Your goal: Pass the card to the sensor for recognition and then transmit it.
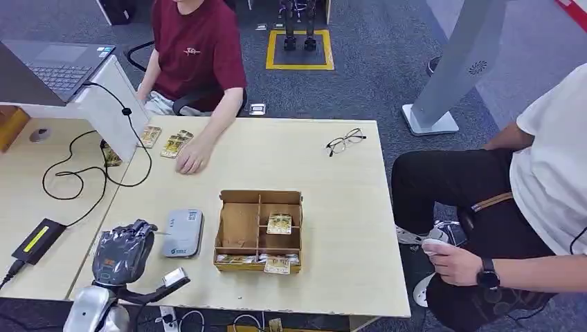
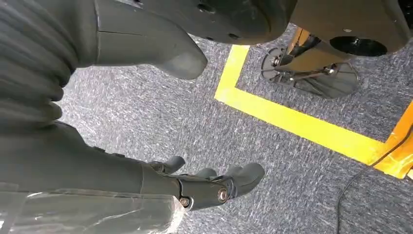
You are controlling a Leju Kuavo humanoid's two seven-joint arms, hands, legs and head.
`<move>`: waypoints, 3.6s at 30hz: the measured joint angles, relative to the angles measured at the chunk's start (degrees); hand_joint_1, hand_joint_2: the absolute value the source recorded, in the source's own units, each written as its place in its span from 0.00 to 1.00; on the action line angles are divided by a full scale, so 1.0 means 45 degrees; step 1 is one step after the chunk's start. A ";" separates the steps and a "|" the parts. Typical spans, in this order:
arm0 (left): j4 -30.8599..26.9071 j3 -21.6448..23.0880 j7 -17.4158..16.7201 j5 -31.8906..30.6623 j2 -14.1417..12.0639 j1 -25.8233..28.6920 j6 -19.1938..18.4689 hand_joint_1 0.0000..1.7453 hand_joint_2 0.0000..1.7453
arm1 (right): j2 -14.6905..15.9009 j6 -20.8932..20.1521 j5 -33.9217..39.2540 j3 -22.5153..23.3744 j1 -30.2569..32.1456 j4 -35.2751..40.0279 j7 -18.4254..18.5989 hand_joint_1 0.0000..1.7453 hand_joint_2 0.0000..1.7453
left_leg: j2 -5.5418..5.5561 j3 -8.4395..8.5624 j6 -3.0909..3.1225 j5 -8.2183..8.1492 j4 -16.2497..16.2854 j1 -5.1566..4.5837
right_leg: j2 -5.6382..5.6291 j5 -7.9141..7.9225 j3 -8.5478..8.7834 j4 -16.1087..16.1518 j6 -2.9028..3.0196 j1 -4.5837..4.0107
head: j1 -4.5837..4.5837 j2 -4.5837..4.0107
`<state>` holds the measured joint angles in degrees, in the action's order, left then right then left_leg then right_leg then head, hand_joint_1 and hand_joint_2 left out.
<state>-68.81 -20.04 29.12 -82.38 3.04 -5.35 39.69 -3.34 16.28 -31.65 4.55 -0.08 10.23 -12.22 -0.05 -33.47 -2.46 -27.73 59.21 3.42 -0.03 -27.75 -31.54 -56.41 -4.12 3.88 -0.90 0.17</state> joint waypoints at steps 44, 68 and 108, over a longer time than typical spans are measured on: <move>0.4110 0.3483 -0.3221 -0.0583 0.0039 -0.1172 0.0049 1.00 1.00 | -0.0083 -0.0092 -0.0457 0.0146 -0.0119 0.0039 0.0121 0.00 1.00 | 0.0006 0.0059 0.0001 0.0001 -0.0001 0.0000 | 0.0010 -0.0001 0.0076 0.0001 -0.0001 0.0000 | 0.0000 0.0000; 0.5469 0.4532 -0.3470 0.0203 -0.0573 -0.1612 0.0063 1.00 1.00 | -0.0092 -0.0087 -0.0457 0.0287 -0.0190 0.0044 0.0092 0.00 1.00 | 0.0008 0.0099 0.0003 0.0003 -0.0005 0.0000 | 0.0018 0.0001 0.0117 -0.0001 0.0001 0.0000 | 0.0000 0.0000; 0.2220 0.3507 -0.2044 0.0691 0.0364 -0.4522 0.0078 1.00 1.00 | -0.0185 -0.0281 -0.1117 0.0393 -0.0377 0.0083 0.0510 0.00 1.00 | 0.0006 0.0042 0.0007 0.0011 0.0004 -0.0001 | 0.0005 0.0013 0.0053 -0.0005 0.0005 0.0000 | 0.0000 0.0000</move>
<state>-58.82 -4.26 19.92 -79.27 4.68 -25.70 40.04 -4.17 15.02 -36.68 6.32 -1.78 10.60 -9.92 -0.03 -33.28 -2.43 -27.68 59.23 3.42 -0.01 -27.70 -31.31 -56.43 -4.09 3.87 -0.90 0.17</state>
